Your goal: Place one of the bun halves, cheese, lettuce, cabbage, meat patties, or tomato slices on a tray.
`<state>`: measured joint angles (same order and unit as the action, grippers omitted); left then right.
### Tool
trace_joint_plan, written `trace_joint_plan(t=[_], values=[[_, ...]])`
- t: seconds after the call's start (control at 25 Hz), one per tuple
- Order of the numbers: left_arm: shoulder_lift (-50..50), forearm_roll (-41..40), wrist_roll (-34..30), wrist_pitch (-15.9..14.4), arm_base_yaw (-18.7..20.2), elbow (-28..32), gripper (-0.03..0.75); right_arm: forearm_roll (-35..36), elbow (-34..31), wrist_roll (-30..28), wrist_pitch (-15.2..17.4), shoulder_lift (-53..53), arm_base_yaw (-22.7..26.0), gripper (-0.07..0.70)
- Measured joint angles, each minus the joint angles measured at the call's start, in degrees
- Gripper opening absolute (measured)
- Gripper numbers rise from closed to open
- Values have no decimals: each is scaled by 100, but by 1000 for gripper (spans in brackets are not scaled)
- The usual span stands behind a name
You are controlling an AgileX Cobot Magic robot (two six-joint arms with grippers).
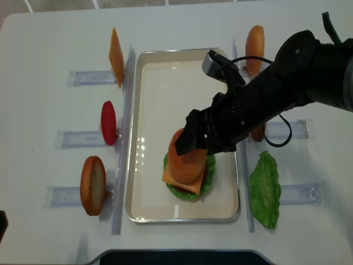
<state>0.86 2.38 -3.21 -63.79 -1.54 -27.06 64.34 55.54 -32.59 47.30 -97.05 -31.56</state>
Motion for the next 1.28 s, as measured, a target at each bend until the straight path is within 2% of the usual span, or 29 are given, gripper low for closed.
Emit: trace_joint_plan(t=[0.28, 1.0, 1.28], values=[[0, 0, 0, 0, 0, 0, 0, -670, 0, 525, -110, 234, 0, 548], [0, 0, 0, 0, 0, 0, 0, -918, 36, 688, -200, 369, -10, 548], [0, 0, 0, 0, 0, 0, 0, -1815, 728, 1537, 158, 369, -10, 548]])
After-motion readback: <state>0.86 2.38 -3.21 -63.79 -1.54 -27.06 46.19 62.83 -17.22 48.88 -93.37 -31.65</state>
